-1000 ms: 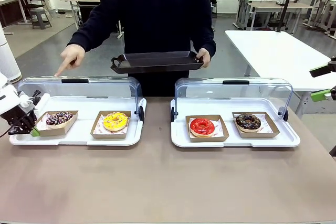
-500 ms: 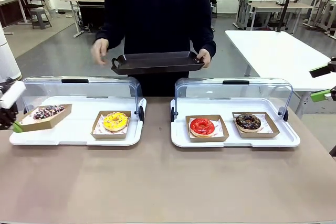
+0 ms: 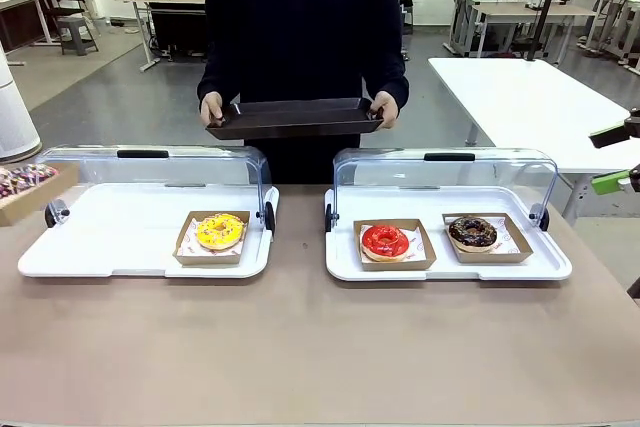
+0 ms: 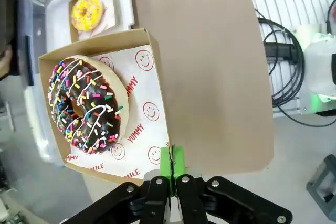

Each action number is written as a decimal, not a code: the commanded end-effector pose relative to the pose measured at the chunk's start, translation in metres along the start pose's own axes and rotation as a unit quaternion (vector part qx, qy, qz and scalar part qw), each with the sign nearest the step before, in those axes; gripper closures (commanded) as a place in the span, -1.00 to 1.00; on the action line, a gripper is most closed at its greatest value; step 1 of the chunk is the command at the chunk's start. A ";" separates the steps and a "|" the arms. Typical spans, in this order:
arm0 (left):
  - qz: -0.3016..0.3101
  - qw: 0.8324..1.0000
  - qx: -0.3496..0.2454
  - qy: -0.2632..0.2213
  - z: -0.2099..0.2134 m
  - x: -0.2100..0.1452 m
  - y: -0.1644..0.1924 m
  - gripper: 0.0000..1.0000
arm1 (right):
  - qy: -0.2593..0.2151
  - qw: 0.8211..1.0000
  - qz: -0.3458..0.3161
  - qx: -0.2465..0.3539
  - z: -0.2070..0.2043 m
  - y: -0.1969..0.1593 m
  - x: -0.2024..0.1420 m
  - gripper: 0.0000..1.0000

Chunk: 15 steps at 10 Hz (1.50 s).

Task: Provide the desired donut to the person.
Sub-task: Pick up and lift the Paper togo box containing the Donut pointed at by the person, then place the picked Paper togo box onto the Handle tray extended by the person.

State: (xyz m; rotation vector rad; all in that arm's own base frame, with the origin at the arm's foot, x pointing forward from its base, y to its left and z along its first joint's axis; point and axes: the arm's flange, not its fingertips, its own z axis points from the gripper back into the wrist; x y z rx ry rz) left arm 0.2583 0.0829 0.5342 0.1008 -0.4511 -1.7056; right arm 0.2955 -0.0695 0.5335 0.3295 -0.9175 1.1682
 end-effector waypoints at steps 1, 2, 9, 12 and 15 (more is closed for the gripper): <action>-0.015 0.998 0.033 0.050 -0.034 0.032 -0.057 1.00 | -0.012 1.000 0.006 0.004 -0.001 -0.003 0.000 -1.00; -0.031 0.997 0.039 0.054 -0.030 0.037 -0.049 1.00 | -0.012 1.000 0.006 0.004 -0.001 -0.003 0.000 -1.00; -0.028 0.999 0.032 0.032 0.028 0.017 -0.010 1.00 | -0.012 1.000 0.006 0.004 -0.001 -0.003 0.000 -1.00; -0.028 0.999 0.032 0.032 0.028 0.017 -0.010 1.00 | -0.012 1.000 0.006 0.004 -0.001 -0.003 0.000 -1.00; -0.028 0.999 0.032 0.032 0.028 0.017 -0.010 1.00 | -0.012 1.000 0.006 0.004 -0.001 -0.003 0.000 -1.00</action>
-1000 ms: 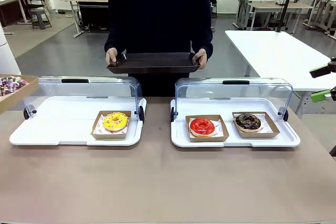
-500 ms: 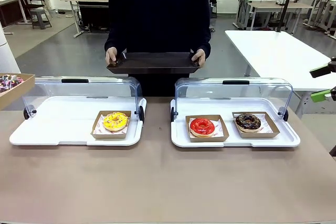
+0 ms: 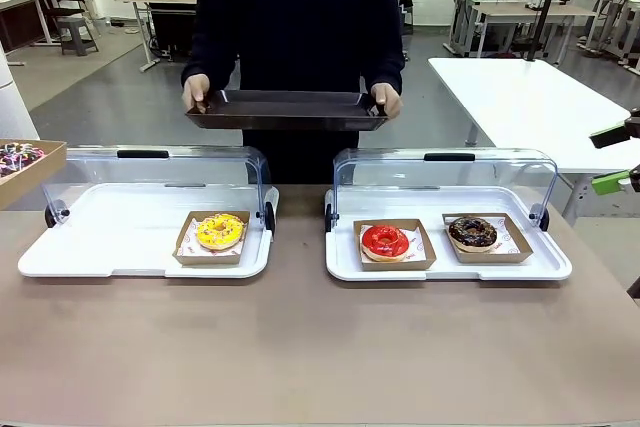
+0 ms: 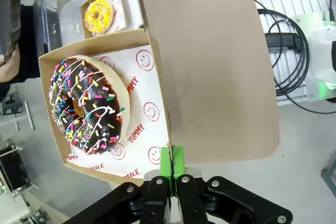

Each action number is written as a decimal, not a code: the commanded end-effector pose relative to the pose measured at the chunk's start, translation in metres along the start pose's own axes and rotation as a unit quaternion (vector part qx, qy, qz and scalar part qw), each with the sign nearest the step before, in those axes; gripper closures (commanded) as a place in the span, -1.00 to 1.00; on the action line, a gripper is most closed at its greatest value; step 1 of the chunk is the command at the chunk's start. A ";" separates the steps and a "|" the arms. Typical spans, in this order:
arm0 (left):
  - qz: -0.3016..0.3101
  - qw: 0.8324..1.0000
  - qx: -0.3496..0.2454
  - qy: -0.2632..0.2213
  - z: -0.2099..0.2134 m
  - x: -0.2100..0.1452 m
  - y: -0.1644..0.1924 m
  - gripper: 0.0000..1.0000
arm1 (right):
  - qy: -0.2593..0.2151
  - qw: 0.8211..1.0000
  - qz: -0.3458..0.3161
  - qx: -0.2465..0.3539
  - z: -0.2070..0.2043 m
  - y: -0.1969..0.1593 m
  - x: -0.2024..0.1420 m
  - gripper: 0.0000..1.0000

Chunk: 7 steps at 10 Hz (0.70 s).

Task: Provide the desired donut to the person.
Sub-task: Place the picked Paper togo box onto the Handle tray extended by the person.

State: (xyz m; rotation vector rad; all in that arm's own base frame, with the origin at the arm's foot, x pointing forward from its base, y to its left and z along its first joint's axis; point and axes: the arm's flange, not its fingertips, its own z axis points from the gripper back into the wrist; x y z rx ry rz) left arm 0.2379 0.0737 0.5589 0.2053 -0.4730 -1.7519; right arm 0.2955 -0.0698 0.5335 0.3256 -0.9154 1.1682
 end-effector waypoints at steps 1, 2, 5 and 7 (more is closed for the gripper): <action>0.006 1.000 -0.001 0.008 0.001 0.000 -0.001 1.00 | -0.014 1.000 0.006 0.005 -0.001 -0.002 0.000 -1.00; 0.006 1.000 -0.001 0.008 0.001 0.000 -0.001 1.00 | -0.014 1.000 0.006 0.005 -0.001 -0.002 0.000 -1.00; 0.006 1.000 -0.001 0.008 0.001 0.000 -0.001 1.00 | -0.014 1.000 0.006 0.005 -0.001 -0.002 0.000 -1.00; 0.006 1.000 -0.001 0.008 0.001 0.000 -0.001 1.00 | -0.014 1.000 0.006 0.005 -0.001 -0.002 0.000 -1.00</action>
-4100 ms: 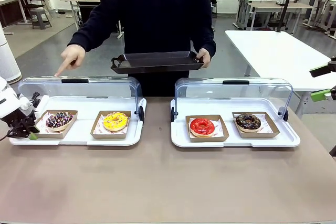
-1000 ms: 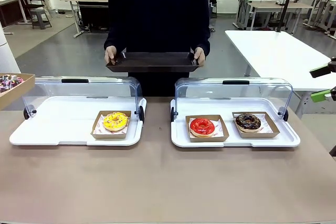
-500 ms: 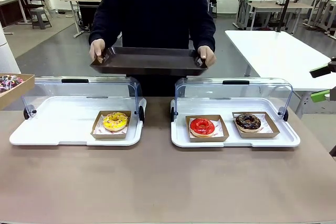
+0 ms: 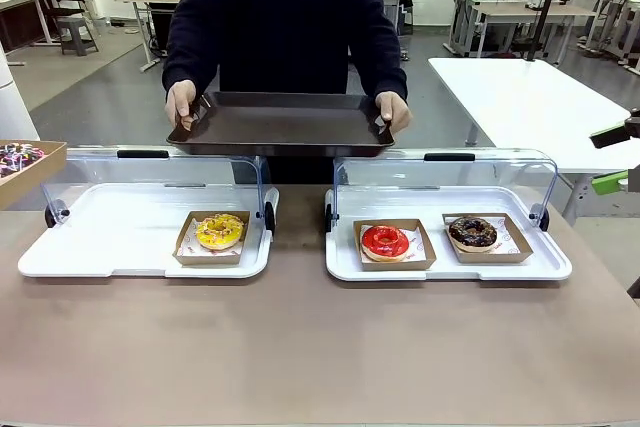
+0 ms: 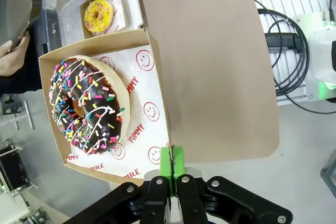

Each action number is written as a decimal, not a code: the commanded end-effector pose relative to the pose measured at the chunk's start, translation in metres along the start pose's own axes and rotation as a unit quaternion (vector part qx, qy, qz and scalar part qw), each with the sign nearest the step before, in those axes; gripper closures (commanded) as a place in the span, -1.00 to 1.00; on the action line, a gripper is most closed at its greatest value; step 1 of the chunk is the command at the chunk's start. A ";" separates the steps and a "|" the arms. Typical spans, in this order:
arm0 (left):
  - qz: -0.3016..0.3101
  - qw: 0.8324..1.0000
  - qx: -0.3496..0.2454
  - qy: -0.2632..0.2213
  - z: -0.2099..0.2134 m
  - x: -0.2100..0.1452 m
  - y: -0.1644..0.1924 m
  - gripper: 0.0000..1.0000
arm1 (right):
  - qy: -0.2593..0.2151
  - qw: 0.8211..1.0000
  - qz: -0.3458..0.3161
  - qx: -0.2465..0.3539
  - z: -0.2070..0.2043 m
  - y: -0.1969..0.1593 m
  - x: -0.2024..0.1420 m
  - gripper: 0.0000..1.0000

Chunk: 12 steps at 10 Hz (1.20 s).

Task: Provide the desired donut to the person.
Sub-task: Place the picked Paper togo box onto the Handle tray extended by the person.

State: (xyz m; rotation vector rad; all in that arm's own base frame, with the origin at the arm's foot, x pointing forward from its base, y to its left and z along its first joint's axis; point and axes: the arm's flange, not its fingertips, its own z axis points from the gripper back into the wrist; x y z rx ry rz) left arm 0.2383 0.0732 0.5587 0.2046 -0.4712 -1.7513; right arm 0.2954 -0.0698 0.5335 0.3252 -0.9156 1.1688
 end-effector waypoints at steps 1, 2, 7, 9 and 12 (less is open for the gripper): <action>0.006 1.000 0.000 0.008 0.002 -0.001 -0.001 1.00 | -0.014 1.000 0.005 0.005 -0.001 -0.002 0.000 -1.00; 0.006 1.000 0.000 0.008 0.002 -0.001 -0.001 1.00 | -0.014 1.000 0.005 0.005 -0.001 -0.002 0.000 -1.00; 0.000 1.000 0.000 0.000 0.000 0.000 0.000 0.97 | -0.014 1.000 0.005 0.005 -0.001 -0.002 0.000 -1.00; -0.009 1.000 0.003 0.030 0.022 0.042 0.071 0.97 | -0.014 1.000 0.005 0.005 -0.001 -0.002 0.000 -1.00; -0.013 0.999 0.000 0.048 0.025 0.104 0.177 0.97 | -0.014 1.000 0.005 0.005 -0.001 -0.002 0.000 -1.00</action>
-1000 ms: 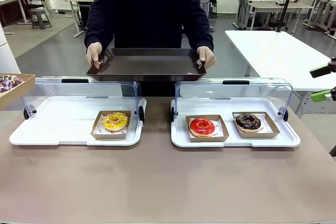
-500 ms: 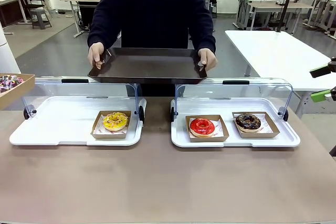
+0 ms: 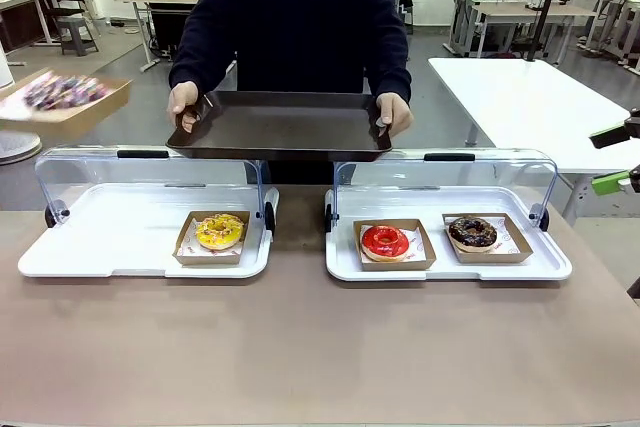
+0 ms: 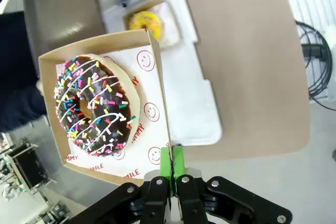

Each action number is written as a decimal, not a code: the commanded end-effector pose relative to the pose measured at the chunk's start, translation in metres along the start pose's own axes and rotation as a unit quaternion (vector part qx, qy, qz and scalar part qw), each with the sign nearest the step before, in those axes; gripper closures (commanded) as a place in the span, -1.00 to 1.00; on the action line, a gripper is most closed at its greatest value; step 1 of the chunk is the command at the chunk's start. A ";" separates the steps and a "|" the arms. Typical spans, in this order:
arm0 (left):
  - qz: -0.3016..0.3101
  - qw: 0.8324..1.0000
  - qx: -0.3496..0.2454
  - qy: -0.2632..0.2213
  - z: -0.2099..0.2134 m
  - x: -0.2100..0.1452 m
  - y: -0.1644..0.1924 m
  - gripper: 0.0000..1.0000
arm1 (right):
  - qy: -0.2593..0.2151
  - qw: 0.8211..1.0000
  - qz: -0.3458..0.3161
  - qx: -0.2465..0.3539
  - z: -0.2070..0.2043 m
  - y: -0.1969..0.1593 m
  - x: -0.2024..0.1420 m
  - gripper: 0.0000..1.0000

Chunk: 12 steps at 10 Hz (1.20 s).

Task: Provide the desired donut to the person.
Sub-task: Place the picked Paper togo box onto the Handle tray extended by the person.

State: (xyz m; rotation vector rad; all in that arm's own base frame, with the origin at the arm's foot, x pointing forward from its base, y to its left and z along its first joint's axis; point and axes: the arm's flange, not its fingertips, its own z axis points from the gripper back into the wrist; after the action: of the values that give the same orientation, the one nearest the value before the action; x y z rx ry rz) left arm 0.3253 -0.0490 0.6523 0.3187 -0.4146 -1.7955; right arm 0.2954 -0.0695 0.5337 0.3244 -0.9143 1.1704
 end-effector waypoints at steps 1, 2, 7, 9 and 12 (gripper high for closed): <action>0.025 1.000 -0.016 -0.009 -0.021 0.010 0.072 0.97 | -0.014 1.000 0.005 0.005 -0.001 -0.003 0.000 -1.00; 0.030 0.999 -0.018 -0.026 -0.041 0.024 0.102 0.97 | -0.014 1.000 0.005 0.005 -0.001 -0.003 0.000 -1.00; 0.039 0.999 -0.025 -0.027 -0.130 0.102 0.171 0.97 | -0.014 1.000 0.005 0.005 -0.001 -0.003 0.000 -1.00; 0.045 0.997 -0.037 -0.045 -0.151 0.114 0.171 0.97 | -0.014 1.000 0.005 0.005 -0.001 -0.003 0.000 -1.00; 0.032 0.997 -0.052 -0.051 -0.181 0.110 0.165 0.97 | -0.014 1.000 0.005 0.005 -0.001 -0.003 0.000 -1.00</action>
State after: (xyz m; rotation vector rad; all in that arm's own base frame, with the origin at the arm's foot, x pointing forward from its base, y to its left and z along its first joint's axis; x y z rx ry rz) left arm 0.5153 -0.2195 0.5649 0.1455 -0.3654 -1.7599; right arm 0.2956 -0.0698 0.5339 0.3232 -0.9126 1.1710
